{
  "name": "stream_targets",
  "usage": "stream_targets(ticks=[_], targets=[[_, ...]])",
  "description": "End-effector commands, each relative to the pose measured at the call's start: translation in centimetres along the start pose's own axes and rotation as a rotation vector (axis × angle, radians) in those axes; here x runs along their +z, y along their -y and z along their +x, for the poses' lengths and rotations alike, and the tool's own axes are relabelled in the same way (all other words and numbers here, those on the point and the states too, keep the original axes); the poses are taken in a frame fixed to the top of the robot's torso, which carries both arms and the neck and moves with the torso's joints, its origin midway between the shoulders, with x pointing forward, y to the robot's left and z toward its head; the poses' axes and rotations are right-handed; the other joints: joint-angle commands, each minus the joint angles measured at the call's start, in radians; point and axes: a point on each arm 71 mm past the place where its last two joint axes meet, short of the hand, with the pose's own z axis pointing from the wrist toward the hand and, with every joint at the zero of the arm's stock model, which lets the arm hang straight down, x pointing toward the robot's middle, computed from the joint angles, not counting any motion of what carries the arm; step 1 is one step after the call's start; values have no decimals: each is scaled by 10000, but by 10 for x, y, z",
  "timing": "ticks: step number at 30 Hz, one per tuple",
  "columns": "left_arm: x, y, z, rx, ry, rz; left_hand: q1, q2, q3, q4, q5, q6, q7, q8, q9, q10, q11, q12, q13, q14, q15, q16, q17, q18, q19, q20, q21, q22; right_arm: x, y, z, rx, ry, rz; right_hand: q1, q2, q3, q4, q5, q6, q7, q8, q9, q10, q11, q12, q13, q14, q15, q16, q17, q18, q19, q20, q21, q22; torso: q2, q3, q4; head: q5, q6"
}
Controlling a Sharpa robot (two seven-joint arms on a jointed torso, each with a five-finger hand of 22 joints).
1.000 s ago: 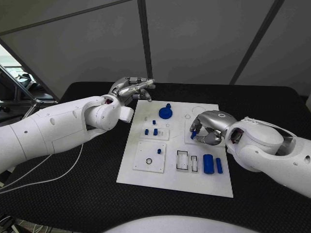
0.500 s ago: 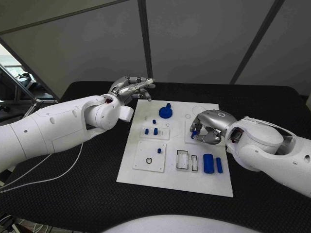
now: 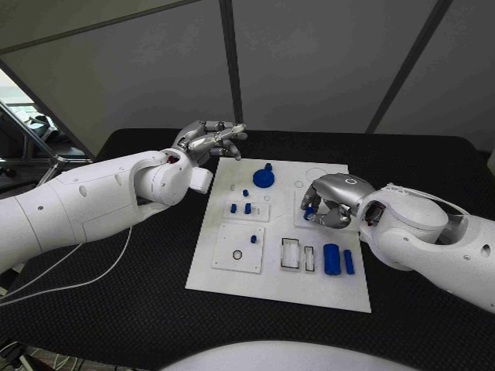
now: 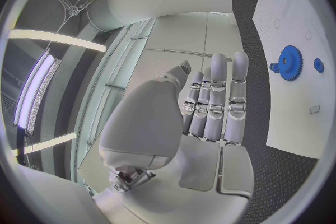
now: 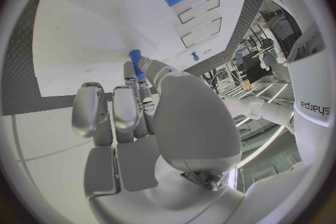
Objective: Assemble the parts on the task board
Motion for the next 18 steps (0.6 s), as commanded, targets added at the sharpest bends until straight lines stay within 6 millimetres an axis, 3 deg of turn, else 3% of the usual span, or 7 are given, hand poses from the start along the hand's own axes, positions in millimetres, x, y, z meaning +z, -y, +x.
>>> stream_targets(ticks=[1, 11, 18], targets=[[1, 1, 1, -9, -140, 41, 94, -16, 7, -28, 21, -58, -39, 27, -5, -51, -4, -31, -5, -87, 7, -61, -9, 549, -60, 22, -36, -9, -1, -2, -4, 18, 487, -195, -56, -3, 62, -4, -38, -37, 74, -63, -18, -40, 2, -48, -28, 236, 17, -2, 18, -152, -5, 11, -23, 214, -10, 1, -6, 0, 20], [2, 1, 1, -5, -120, 29, 108, 0, 26, -40, 23, -47, -45, 40, -1, -46, -9, -21, -2, -92, 4, -60, -13, 552, -63, 23, -39, -10, -15, -6, -17, 761, 1745, -598, -54, 6, 134, -54, -8, 14, 113, -62, -16, 43, 14, -92, -33, 256, 27, 60, 93, -173, 58, 27, 55, 299, -31, -3, -19, -19, 85], [3, 0, 2, -22, -154, 7, 108, 0, 26, -40, 23, -47, -45, 40, -1, -46, -9, -21, -2, -92, 4, -60, -13, 552, -63, 23, -39, -10, -27, -13, -42, 1835, 3050, -1147, -1, -14, 295, -200, 263, 21, 153, -108, -34, 89, 48, -219, -52, 269, 53, 128, 167, -186, 97, 49, 119, 369, -60, -15, 4, 29, 74]])
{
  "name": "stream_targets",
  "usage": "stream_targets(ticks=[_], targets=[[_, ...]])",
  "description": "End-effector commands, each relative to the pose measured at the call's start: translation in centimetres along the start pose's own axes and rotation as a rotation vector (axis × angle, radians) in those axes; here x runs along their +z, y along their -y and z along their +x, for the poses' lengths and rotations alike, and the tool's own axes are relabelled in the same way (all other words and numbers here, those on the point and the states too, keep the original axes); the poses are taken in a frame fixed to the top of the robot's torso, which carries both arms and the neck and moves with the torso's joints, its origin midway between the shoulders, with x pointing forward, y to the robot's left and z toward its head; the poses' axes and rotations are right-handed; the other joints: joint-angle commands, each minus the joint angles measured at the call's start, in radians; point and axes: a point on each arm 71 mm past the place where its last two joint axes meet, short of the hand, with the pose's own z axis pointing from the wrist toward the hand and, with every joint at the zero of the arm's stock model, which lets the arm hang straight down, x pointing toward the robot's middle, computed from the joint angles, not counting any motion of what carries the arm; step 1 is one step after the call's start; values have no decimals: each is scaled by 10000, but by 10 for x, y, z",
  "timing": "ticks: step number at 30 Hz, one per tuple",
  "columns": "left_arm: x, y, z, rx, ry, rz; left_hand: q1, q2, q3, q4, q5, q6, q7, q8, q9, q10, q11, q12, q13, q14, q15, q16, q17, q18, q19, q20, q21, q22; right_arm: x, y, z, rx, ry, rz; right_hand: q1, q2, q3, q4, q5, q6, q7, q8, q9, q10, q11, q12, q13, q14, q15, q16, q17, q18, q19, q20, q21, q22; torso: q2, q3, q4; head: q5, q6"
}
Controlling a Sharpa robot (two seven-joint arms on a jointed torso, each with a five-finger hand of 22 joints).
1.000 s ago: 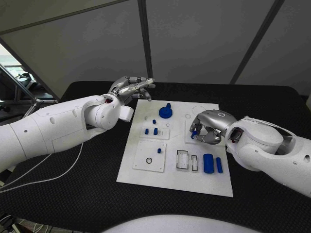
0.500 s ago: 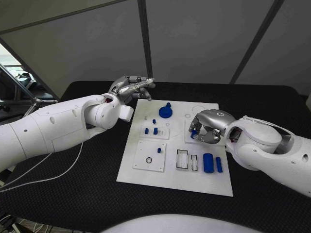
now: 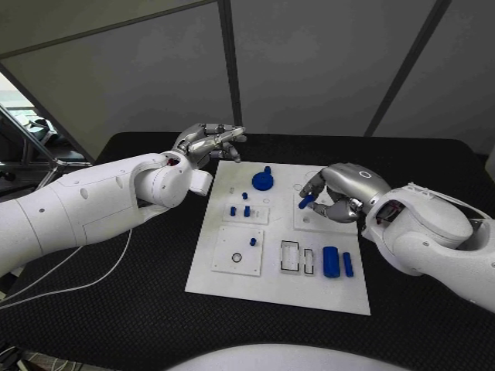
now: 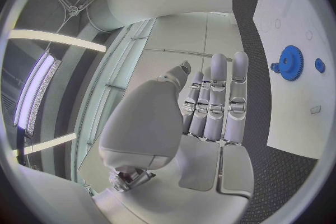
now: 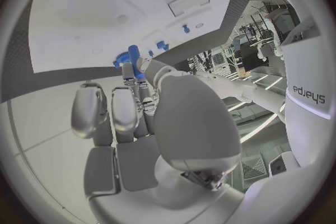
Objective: Assemble the parts on the task board
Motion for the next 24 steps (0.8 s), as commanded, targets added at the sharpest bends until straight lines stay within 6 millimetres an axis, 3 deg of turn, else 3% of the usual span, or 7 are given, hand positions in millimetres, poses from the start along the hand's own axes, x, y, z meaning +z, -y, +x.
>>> stream_targets(ticks=[1, 7, 10, 15, 17, 19, 24], targets=[[2, 1, 3, -32, -185, 28, 107, 0, 27, -40, 22, -47, -45, 40, -1, -47, -9, -20, -2, -92, 4, -60, -15, 551, -63, 23, -38, -12, -2, -9, -12, 1084, 1159, -540, 0, -13, 64, -21, 52, 13, 60, -47, -17, 52, 9, -47, -7, 270, 53, 68, 37, -186, 68, 14, 81, 378, -20, -12, 24, 59, -18], [3, 0, 7, -68, -278, 2, 107, 0, 27, -40, 22, -47, -45, 40, -1, -47, -9, -20, -2, -92, 4, -60, -15, 551, -63, 23, -38, -12, 8, -34, -9, 1798, 1026, -1339, -1, -15, 86, -42, 91, 19, 62, -53, -19, 69, 10, -64, -6, 272, 55, 73, 37, -187, 71, 17, 89, 386, 4, -22, 29, 160, -70], [4, -1, 10, -86, -322, -1, 107, 0, 27, -40, 22, -47, -45, 40, -1, -47, -9, -20, -2, -92, 4, -60, -15, 551, -63, 23, -38, -12, 15, -53, 3, 2016, 637, -1995, 6, 0, 114, -60, 121, 16, 66, -62, -22, 70, 14, -85, -9, 272, 57, 75, 34, -184, 62, 20, 82, 379, 4, -4, 15, 241, -101], [6, -2, 14, -112, -400, -24, 107, 0, 27, -40, 22, -47, -45, 40, -1, -47, -9, -20, -2, -92, 4, -60, -15, 551, -63, 23, -38, -12, 20, -77, 27, 2184, -184, -2911, 11, 1, 128, -81, 145, 22, 67, -65, -23, 77, 15, -99, -9, 266, 59, 54, -3, -179, 46, 21, 68, 366, 7, -23, 27, 347, -148], [6, -2, 15, -99, -427, -27, 107, 0, 27, -40, 22, -47, -45, 40, -1, -47, -9, -20, -2, -92, 4, -60, -15, 551, -63, 23, -38, -12, 21, -85, 34, 2227, -422, -3180, 11, 1, 128, -81, 146, 23, 67, -65, -23, 77, 15, -99, -9, 266, 59, 54, -3, -179, 47, 21, 69, 366, 5, -30, 20, 396, -174], [6, -2, 16, -78, -460, -24, 107, 0, 27, -40, 22, -47, -45, 40, -1, -47, -9, -20, -2, -92, 4, -60, -15, 551, -63, 23, -38, -12, 22, -92, 41, 2268, -660, -3415, 7, -5, 128, -88, 156, 26, 69, -66, -23, 81, 16, -104, -9, 266, 60, 58, 1, -181, 52, 22, 77, 375, 9, -14, -13, 433, -184], [7, -2, 18, -65, -521, -24, 107, 0, 27, -40, 22, -47, -45, 40, -1, -47, -9, -20, -2, -92, 4, -60, -15, 551, -63, 23, -38, -12, 22, -103, 56, 2232, -1254, -3757, -1, -18, 127, -101, 173, 30, 70, -68, -23, 88, 17, -113, -8, 269, 61, 71, 16, -184, 60, 24, 88, 387, 3, -10, 7, 470, -223]])
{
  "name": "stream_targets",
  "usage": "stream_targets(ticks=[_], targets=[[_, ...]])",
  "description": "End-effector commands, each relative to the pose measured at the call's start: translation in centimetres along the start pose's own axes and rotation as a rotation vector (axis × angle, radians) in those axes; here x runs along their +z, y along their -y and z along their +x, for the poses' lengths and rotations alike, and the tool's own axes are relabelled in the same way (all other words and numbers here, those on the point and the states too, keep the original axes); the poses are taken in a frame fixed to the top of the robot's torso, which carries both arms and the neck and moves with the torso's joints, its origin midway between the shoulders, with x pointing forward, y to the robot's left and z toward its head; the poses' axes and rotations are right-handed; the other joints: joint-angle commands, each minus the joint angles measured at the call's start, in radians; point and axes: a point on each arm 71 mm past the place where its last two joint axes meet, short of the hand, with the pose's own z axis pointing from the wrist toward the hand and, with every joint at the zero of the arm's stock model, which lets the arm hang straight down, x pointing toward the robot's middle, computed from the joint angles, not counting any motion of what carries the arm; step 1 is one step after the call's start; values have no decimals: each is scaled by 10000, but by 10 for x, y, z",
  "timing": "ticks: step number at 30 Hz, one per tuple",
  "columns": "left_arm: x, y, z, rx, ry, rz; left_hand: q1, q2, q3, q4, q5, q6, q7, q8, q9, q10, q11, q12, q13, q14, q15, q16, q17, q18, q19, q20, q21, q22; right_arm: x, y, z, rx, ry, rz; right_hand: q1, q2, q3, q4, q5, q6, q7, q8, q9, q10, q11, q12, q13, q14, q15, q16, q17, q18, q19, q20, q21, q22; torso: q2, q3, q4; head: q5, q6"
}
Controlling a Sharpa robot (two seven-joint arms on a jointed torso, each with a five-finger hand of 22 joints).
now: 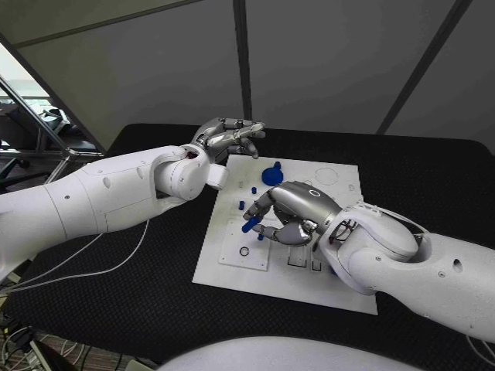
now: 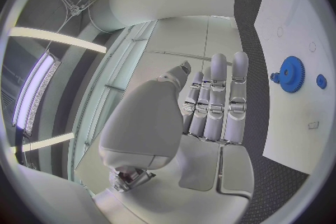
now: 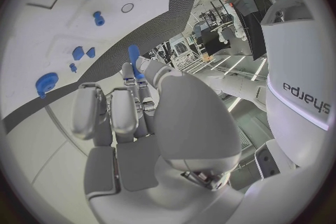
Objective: Assemble the parts on the task board
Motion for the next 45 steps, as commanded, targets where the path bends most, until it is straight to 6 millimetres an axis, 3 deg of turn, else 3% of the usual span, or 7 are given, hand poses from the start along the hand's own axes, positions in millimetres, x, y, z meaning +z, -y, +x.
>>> stream_targets(ticks=[1, 14, 45], targets=[[1, 1, 3, 37, -196, 49, 111, 6, 34, -45, 22, -46, -45, 45, 0, -47, -9, -16, -1, -94, 4, -59, -18, 551, -64, 22, -39, -13, 2, -6, 10, 58, -704, -565, 2, -16, 36, -10, 40, 32, 71, -39, -2, 87, 16, -47, 2, 270, 60, 20, 13, -183, 61, 24, 46, 390, -7, 14, -15, 64, -43], [3, 1, 5, 28, -248, 22, 113, 13, 45, -53, 21, -46, -46, 53, 1, -47, -10, -8, 0, -98, 3, -57, -23, 553, -66, 21, -41, -14, 10, -3, 31, -520, -1595, -410, -34, -45, 24, -31, 45, 20, 83, -56, -8, 82, 27, -80, -2, 277, 68, 51, 50, -184, 58, 28, 50, 396, -3, 19, 1, 143, -103], [2, 1, 4, 33, -253, 4, 105, 9, 47, -54, 18, -54, -43, 54, 0, -51, -8, -5, 0, -100, 4, -56, -26, 553, -67, 22, -42, -14, 17, 2, 42, -2020, -2030, 320, -116, -32, 11, -35, 57, 53, 72, -58, -6, 139, 20, -105, 8, 274, 72, 56, 42, -182, 50, 38, 51, 400, -2, 16, -26, 174, -169]])
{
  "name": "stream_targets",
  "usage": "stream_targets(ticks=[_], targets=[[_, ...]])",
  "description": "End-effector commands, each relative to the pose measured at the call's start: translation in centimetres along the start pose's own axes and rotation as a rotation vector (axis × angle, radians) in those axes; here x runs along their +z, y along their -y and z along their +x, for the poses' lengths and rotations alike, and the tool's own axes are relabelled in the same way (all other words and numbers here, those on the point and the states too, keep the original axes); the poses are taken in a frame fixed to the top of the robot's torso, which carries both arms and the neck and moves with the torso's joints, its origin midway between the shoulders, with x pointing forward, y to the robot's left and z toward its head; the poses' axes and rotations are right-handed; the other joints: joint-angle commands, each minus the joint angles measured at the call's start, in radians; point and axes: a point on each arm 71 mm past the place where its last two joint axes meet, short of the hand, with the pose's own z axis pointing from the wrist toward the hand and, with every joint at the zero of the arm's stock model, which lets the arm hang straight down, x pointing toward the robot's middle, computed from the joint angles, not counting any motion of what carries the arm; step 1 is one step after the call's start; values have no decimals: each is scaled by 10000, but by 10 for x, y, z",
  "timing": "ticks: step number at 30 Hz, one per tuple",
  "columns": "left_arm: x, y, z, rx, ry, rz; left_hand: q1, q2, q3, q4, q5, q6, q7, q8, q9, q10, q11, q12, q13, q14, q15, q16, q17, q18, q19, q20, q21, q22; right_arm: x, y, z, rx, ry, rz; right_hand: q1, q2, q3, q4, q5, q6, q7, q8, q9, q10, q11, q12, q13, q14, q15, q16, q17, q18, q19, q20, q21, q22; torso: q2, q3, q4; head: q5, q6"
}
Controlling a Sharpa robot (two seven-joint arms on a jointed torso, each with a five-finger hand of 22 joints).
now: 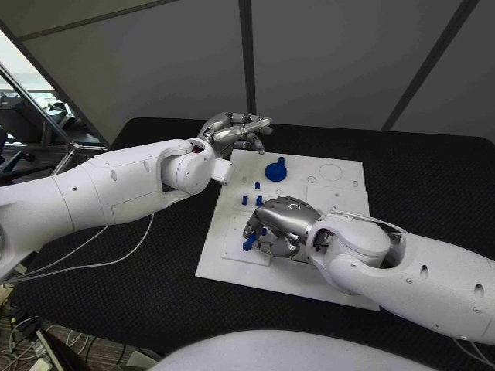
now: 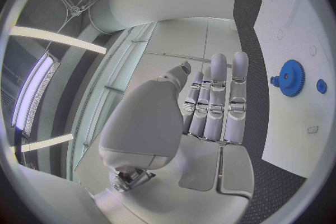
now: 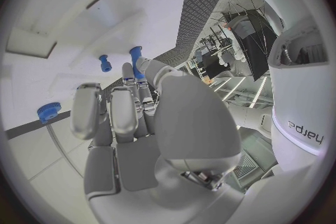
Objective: Assemble the parts on the task board
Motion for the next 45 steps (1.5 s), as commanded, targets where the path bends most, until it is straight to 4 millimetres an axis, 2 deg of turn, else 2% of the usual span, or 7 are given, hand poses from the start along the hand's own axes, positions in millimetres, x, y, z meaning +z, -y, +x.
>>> stream_targets(ticks=[1, 14, 20, 31, 40, 43, 45], targets=[[0, 2, 1, -1, -142, 52, 105, 9, 18, -25, 18, -54, -43, 54, 0, -51, -8, -4, 0, -101, 4, -56, -16, 554, -68, 22, -42, -16, 1, -2, 0, -536, -119, 84, -74, 11, 14, -34, 60, 35, 52, 30, 11, 81, 11, -60, 12, 274, 72, 56, -8, -183, 51, 38, 52, 401, 3, 5, -18, -7, 2], [1, 1, 1, -3, -154, 27, 105, 9, 18, -25, 18, -54, -43, 54, 0, -51, -8, -4, 0, -101, 4, -56, -16, 554, -68, 22, -42, -16, 4, -12, 11, -805, -454, -281, -524, -197, -77, 59, 120, -279, 178, -210, -74, -523, 186, -535, -95, 224, 209, -11, -137, -110, -209, 127, -217, 144, -14, -9, 0, -26, -5], [1, 1, 1, -6, -163, -5, 99, 9, 20, -25, 16, -59, -41, 55, -1, -56, -6, -3, -1, -102, 5, -55, -18, 554, -69, 23, -43, -17, 5, -13, 10, -776, -157, -373, -814, -447, -250, 24, 226, -1194, 198, -304, -149, -1724, 379, -818, -90, -106, 391, -599, -997, 129, -980, 306, -1076, -665, -12, -2, -8, -5, 13], [1, 1, 0, -4, -163, -21, 143, 37, 70, -61, 26, -77, -42, 61, -2, -74, -8, 2, -3, -112, 0, -53, -28, 558, -71, 19, -43, -15, -2, -12, -1, -434, 1416, -558, -1037, -455, -975, -6, 452, -2056, 184, -307, -141, -2482, 478, -460, -53, -474, 475, -1058, -1784, 300, -1571, 417, -1824, -1314, -2, 15, -21, -36, 61], [0, 1, -4, 16, -107, 0, 139, 28, 69, -64, 23, -82, -40, 61, -2, -79, -5, 2, -4, -115, 1, -53, -30, 558, -72, 19, -43, -14, -43, 7, -25, 176, 2580, -166, -1176, -419, -2106, 240, 960, -2421, 54, -273, -101, -2644, 427, 177, -17, -510, 442, -1110, -2045, 323, -1577, 404, -1996, -1438, -55, -9, -59, -350, 189], [0, 1, -5, 31, -70, -9, 139, 28, 69, -64, 23, -82, -40, 61, -2, -79, -5, 2, -4, -115, 1, -53, -30, 558, -72, 19, -43, -14, -62, 29, -42, 767, 2810, 787, -1170, -324, -2638, 472, 840, -2138, 266, -217, -60, -2421, 373, 589, -7, -449, 405, -1068, -2066, 297, -1481, 368, -1983, -1410, -70, -14, -72, -489, 243], [-1, 1, -6, 38, -68, -25, 139, 28, 69, -64, 23, -82, -40, 61, -2, -79, -5, 2, -4, -115, 1, -53, -30, 558, -72, 19, -43, -14, -77, 45, -55, 1339, 2997, 1574, -1351, -259, -2843, 697, 802, -1534, 337, 68, 53, -1413, 317, 1183, 191, -284, 355, -825, -1749, 237, -1207, 345, -1699, -1144, -94, -18, -100, -590, 264]])
